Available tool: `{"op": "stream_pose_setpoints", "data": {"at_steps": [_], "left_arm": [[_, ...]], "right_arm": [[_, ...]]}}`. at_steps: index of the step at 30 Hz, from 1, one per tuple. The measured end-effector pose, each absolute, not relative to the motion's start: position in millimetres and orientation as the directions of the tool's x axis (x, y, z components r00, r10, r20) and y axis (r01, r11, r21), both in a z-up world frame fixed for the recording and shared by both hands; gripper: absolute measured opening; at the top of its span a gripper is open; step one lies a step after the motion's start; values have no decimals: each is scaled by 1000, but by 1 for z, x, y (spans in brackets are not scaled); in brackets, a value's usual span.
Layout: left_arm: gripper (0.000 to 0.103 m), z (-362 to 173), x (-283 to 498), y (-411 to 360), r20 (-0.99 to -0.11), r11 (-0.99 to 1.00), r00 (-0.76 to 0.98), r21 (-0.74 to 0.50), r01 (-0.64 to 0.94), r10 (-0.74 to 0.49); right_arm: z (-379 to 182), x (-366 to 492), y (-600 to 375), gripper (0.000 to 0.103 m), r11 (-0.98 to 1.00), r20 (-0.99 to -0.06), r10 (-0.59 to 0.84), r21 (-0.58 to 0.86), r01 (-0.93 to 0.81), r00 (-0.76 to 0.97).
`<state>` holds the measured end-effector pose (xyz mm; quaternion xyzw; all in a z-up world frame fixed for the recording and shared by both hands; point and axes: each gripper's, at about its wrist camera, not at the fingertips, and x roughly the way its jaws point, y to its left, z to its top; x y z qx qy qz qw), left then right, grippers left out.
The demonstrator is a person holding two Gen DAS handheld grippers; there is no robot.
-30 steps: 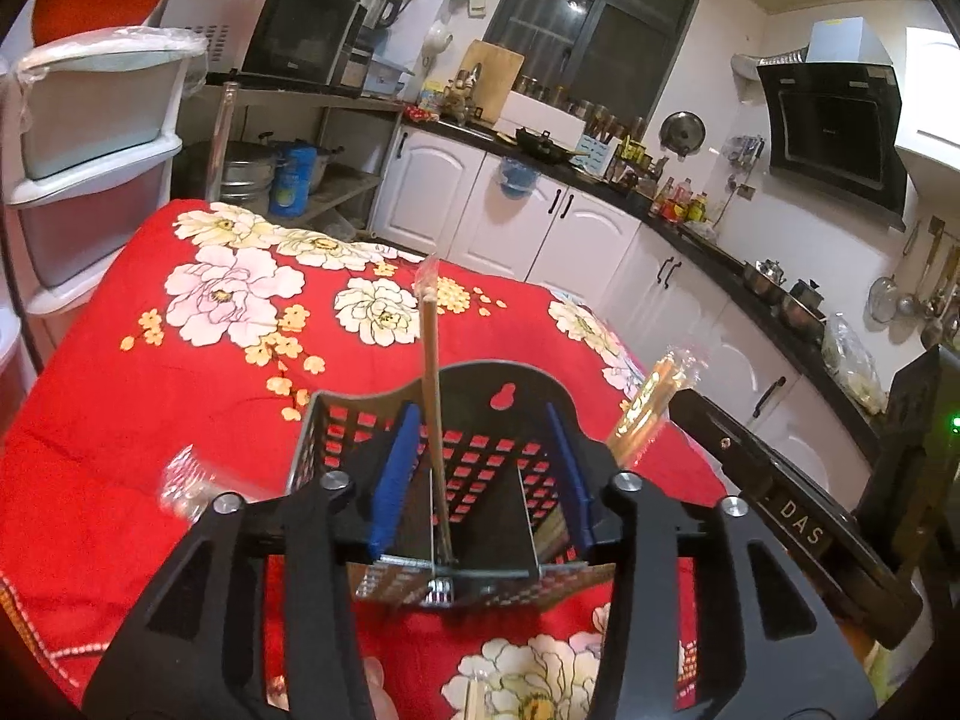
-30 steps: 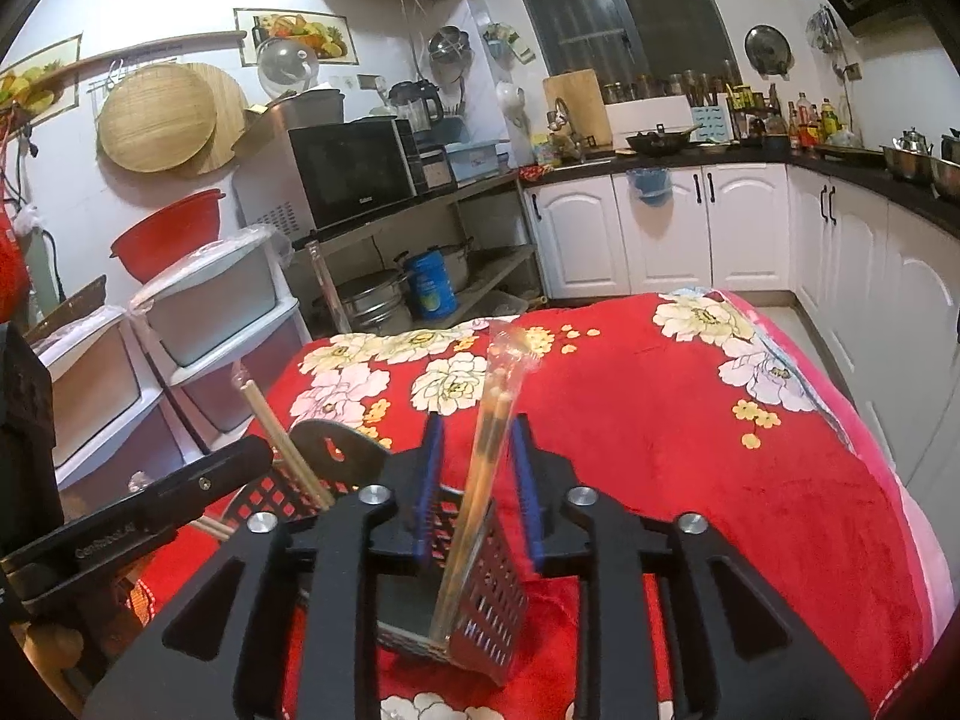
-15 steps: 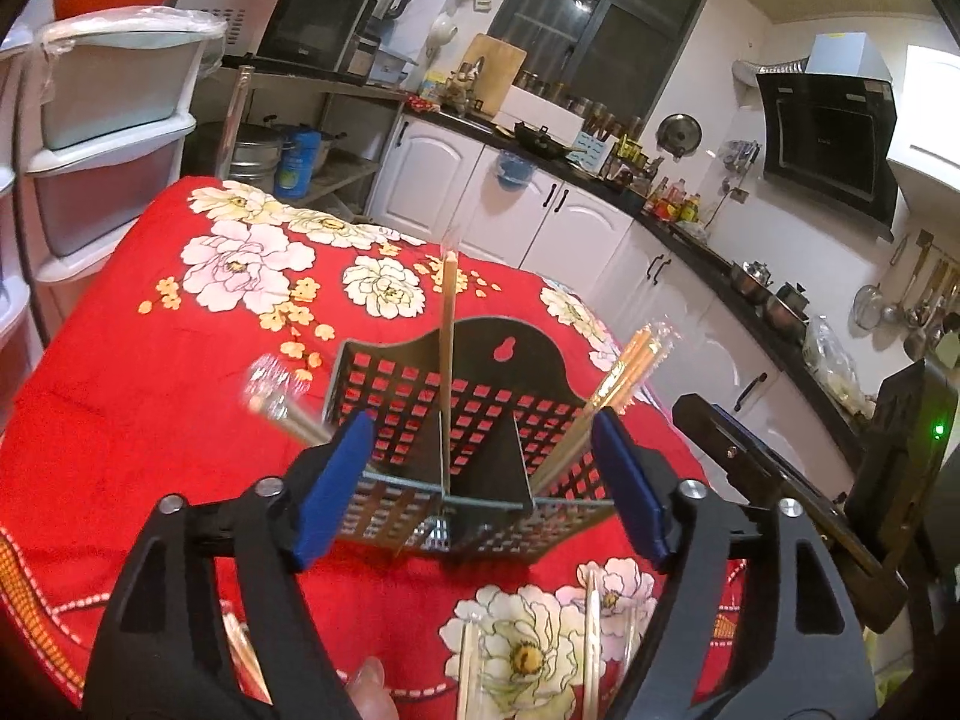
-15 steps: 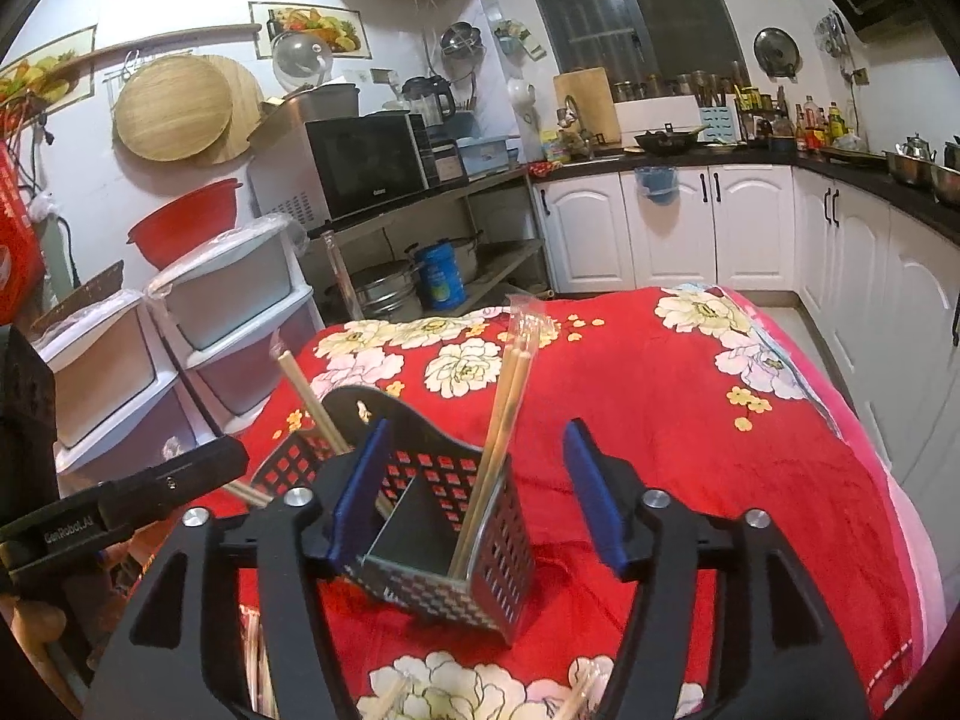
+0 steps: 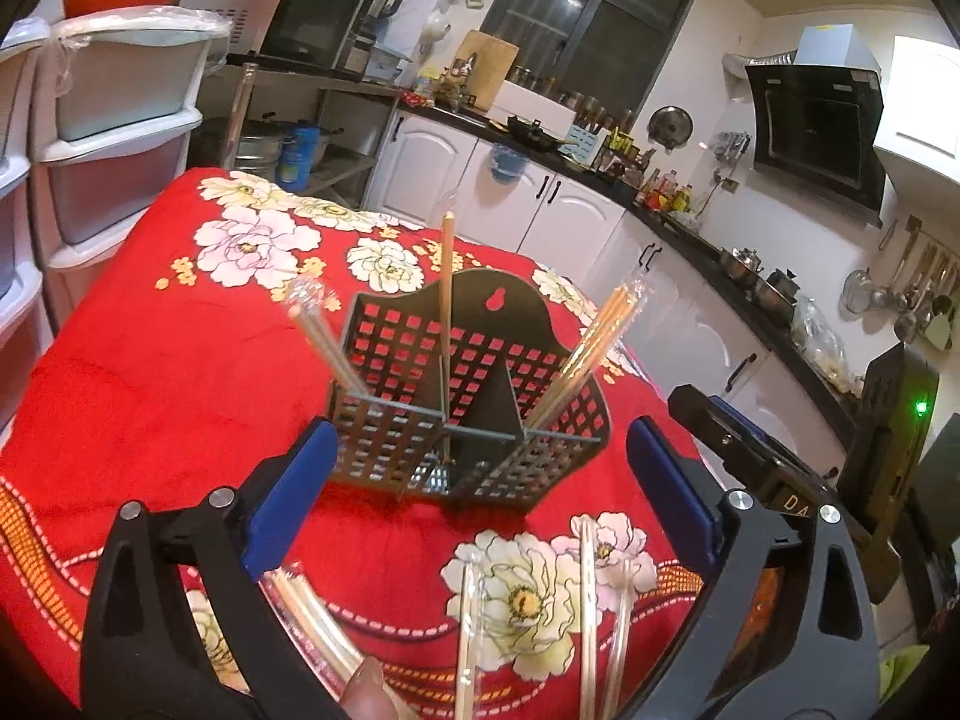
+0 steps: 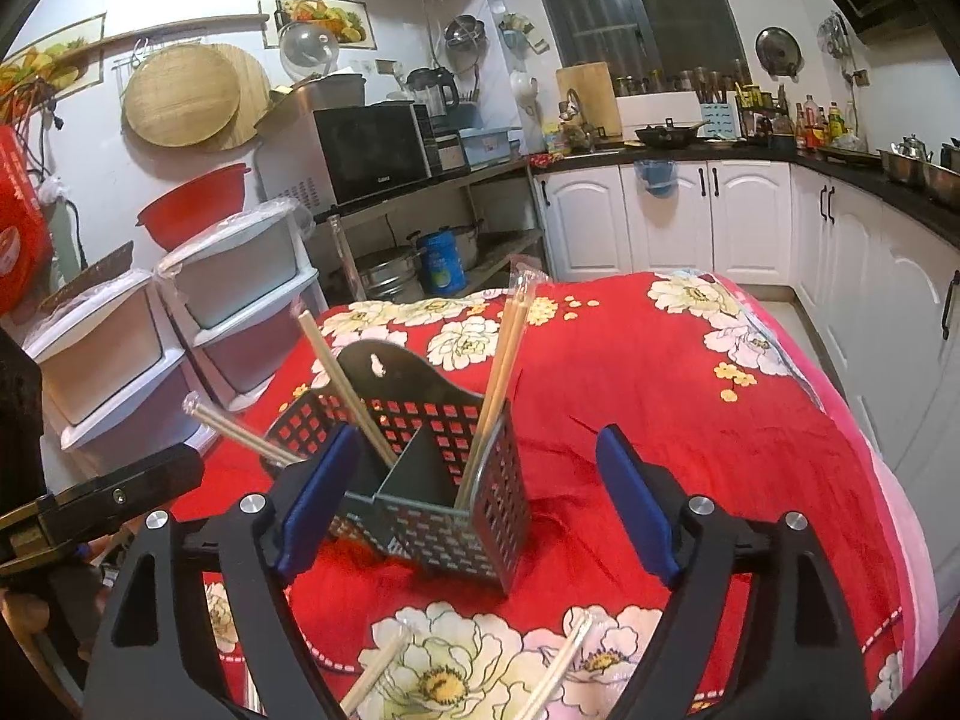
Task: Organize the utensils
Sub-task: 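Move both open grippers back down to the wrapped chopstick bundles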
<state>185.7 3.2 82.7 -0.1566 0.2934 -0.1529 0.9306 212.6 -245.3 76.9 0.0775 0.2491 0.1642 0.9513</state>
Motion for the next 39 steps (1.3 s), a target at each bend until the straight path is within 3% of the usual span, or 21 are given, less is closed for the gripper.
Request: {"op": "stream_pose_setpoints", "data": {"at_steps": [39], "left_arm": [[91,32,130,39,-569,920,756,-376,109,-323]], "right_arm": [[44,168,-229,82,937,-555,343,142,-320,758]]}}
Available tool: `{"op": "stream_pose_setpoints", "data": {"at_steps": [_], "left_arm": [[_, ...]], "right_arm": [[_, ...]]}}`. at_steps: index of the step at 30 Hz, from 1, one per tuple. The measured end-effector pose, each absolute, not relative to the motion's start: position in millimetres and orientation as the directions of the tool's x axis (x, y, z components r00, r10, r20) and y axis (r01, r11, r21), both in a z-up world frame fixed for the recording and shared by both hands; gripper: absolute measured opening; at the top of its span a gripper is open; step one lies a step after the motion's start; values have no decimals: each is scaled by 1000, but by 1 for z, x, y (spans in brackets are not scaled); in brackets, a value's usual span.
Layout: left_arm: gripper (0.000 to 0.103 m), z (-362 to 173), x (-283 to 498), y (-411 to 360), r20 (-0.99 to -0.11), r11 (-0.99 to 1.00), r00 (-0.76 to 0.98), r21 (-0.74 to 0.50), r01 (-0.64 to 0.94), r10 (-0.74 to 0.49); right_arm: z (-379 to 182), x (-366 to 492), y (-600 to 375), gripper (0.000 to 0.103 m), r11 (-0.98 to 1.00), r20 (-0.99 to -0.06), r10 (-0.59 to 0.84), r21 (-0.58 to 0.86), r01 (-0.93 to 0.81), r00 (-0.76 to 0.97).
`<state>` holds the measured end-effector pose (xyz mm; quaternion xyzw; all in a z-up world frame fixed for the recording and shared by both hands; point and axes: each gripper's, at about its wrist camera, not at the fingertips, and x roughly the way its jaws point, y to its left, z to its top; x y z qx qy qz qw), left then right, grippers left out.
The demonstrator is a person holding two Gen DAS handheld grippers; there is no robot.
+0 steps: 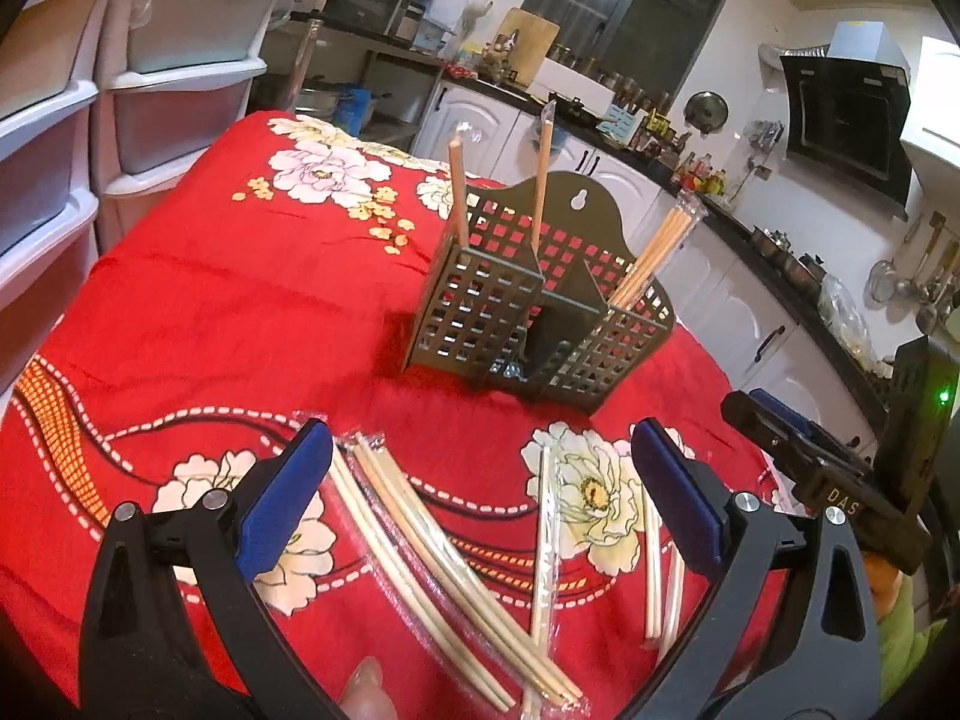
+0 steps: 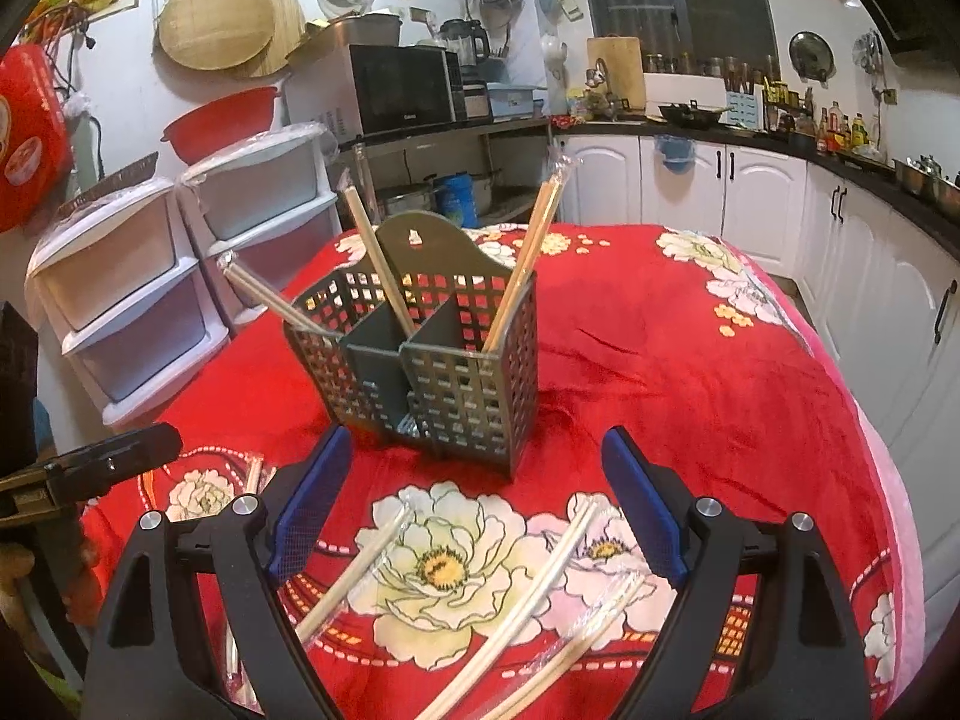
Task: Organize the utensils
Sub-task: 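Move both open grippers back down to the wrapped chopstick bundles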
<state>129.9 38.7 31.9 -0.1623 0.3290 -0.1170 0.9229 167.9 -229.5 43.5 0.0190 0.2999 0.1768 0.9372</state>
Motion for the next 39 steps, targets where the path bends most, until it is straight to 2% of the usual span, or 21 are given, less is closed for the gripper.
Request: {"op": "stream_pose_setpoints", "data": {"at_steps": [25,29,36,39], "left_arm": [[91,-21,119,56,-661,918,685,-397,28,-307],[81,-26,120,56,-665,910,673,-414,29,-324],[51,-42,127,67,-683,884,648,-466,-29,-338],[42,-49,133,71,-703,884,634,-462,-63,-322]], "right_arm": [[-3,151,-231,82,927,-666,345,134,-349,662],[-10,150,-234,81,930,-681,337,135,-341,650],[-21,156,-239,65,932,-703,341,166,-322,624],[-26,161,-237,61,934,-719,337,173,-313,608]]}}
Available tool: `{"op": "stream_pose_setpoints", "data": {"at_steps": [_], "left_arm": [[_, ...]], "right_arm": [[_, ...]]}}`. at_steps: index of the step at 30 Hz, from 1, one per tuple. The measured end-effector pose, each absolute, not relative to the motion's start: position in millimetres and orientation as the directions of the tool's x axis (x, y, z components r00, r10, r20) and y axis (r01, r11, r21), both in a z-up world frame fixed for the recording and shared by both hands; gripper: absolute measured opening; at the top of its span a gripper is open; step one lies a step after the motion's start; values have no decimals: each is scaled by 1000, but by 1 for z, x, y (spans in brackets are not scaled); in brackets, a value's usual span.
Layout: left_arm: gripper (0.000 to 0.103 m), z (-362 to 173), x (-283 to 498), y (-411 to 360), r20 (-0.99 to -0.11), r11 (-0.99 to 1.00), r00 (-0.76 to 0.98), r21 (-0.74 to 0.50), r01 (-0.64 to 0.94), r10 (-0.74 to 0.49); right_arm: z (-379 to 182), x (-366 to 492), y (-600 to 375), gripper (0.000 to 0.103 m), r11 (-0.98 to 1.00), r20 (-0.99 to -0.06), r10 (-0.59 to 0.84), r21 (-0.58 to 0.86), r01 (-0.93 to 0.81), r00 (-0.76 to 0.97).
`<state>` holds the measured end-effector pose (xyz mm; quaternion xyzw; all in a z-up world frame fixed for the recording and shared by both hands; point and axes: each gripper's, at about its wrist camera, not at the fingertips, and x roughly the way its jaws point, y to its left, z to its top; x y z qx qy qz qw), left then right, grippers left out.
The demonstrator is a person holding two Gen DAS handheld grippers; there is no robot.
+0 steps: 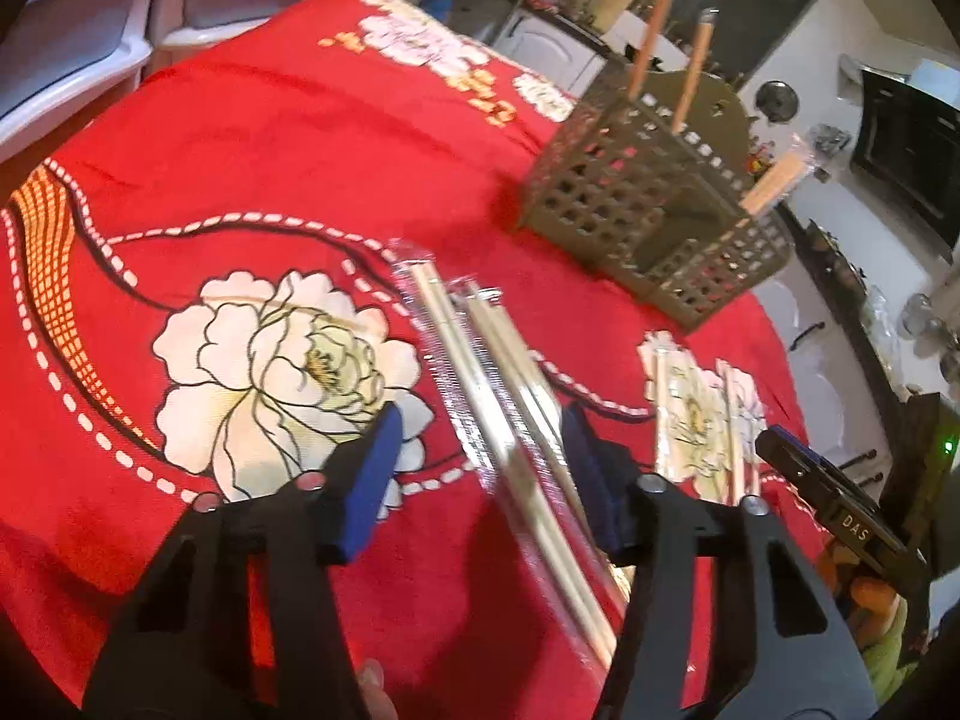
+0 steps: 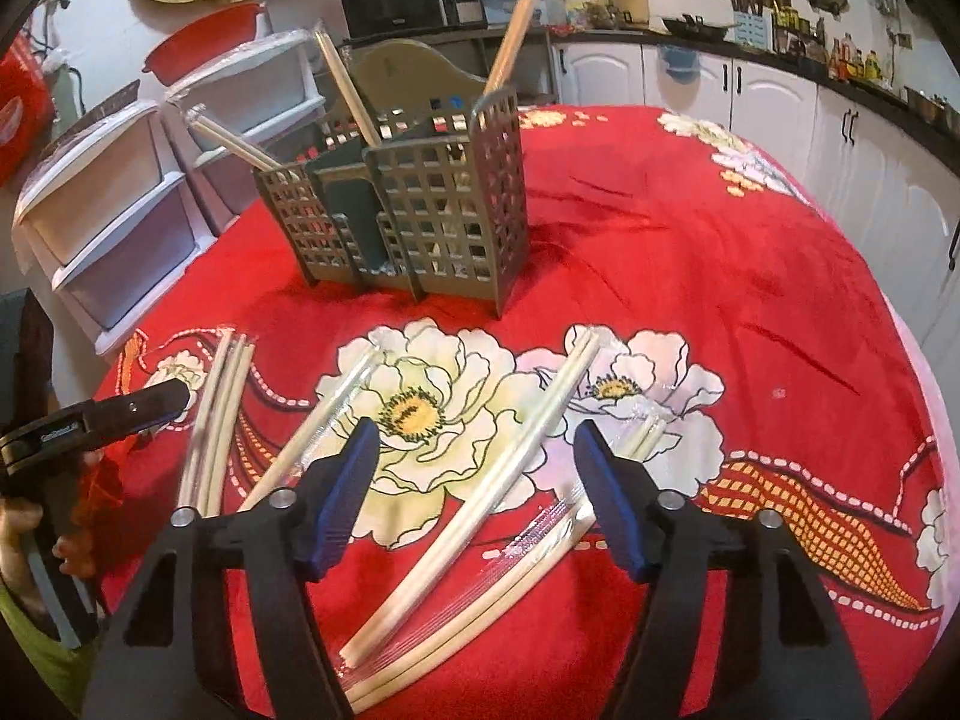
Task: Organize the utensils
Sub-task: 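Move both open grippers back down to the wrapped chopstick bundles, then close the left gripper on a wrapped chopstick while the right gripper grasps another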
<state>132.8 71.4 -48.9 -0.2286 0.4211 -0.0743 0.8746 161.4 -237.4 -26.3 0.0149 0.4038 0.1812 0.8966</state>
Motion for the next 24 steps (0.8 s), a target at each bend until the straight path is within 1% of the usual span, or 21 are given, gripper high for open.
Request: {"op": "stream_pose_setpoints", "data": {"at_steps": [1,2,3,10,12,15,18,24], "left_arm": [[40,-49,134,72,-709,888,631,-455,-68,-315],[36,-49,137,71,-720,895,626,-439,-76,-299],[35,-49,139,71,-726,901,623,-427,-78,-290],[35,-48,155,64,-757,934,615,-345,-90,-221],[32,-48,159,64,-761,937,614,-335,-96,-209],[29,-48,168,69,-764,935,611,-338,-109,-205],[20,-50,175,77,-763,928,614,-349,-132,-200],[16,-52,181,86,-752,907,619,-395,-148,-227]], "right_arm": [[-28,164,-237,61,934,-724,336,176,-310,602],[-30,166,-236,61,935,-728,334,176,-306,599],[-31,168,-236,61,936,-730,332,177,-303,597],[-37,184,-234,60,939,-747,328,194,-283,578],[-38,190,-235,60,940,-754,328,201,-276,569],[-43,199,-238,58,941,-770,331,225,-254,545],[-49,207,-241,56,940,-782,337,247,-236,525],[-51,218,-243,53,943,-793,330,247,-225,512]]}}
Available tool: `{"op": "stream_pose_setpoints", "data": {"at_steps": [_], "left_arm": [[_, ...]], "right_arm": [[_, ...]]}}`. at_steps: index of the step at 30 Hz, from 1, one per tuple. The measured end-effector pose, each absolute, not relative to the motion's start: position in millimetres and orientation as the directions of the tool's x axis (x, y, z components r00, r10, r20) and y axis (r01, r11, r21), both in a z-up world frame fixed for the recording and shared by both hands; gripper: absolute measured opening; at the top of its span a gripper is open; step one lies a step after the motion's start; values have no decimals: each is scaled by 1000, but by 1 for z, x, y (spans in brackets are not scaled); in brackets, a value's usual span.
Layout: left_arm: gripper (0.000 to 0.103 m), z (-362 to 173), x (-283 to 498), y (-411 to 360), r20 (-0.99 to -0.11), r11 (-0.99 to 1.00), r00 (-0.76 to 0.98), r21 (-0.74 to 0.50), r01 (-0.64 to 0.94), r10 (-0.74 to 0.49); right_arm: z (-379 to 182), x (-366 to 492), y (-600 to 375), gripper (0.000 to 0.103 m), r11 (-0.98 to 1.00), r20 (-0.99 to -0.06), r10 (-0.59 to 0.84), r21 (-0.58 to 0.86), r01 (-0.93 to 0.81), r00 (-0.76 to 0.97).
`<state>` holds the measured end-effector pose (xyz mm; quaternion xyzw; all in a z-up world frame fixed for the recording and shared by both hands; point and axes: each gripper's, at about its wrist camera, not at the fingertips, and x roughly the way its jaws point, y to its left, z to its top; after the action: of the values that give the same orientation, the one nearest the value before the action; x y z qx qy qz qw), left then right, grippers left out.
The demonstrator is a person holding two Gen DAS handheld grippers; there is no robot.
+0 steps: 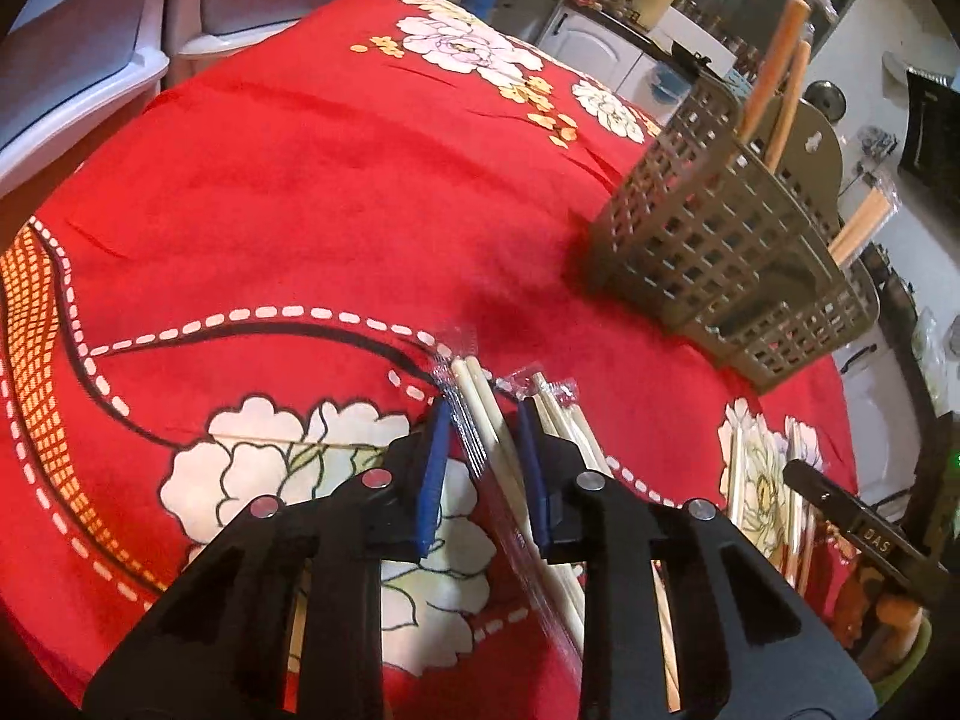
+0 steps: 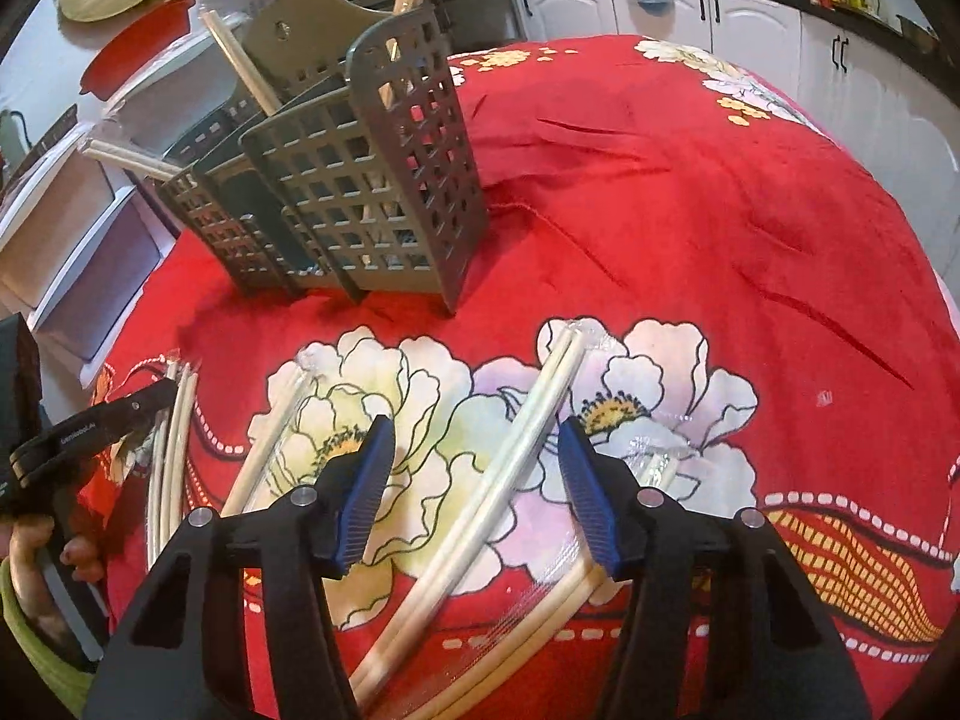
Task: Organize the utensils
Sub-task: 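Close the left gripper on a wrapped chopstick while the right gripper grasps another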
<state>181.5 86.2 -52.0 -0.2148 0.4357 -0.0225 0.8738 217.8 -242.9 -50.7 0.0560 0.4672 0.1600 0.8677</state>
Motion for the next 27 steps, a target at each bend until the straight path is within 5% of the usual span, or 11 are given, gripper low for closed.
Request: {"op": "stream_pose_setpoints", "data": {"at_steps": [9,13,16,27], "left_arm": [[11,-54,188,99,-740,871,614,-462,-167,-274],[11,-54,193,103,-740,864,607,-475,-168,-289],[11,-55,199,105,-739,857,604,-486,-172,-298],[2,-51,199,118,-693,806,631,-565,-177,-348]], "right_arm": [[-54,247,-235,42,957,-824,281,206,-202,492],[-56,256,-234,19,967,-825,246,174,-186,508],[-56,260,-235,13,963,-820,265,203,-176,508],[-37,247,-226,9,934,-765,356,285,-215,537]]}}
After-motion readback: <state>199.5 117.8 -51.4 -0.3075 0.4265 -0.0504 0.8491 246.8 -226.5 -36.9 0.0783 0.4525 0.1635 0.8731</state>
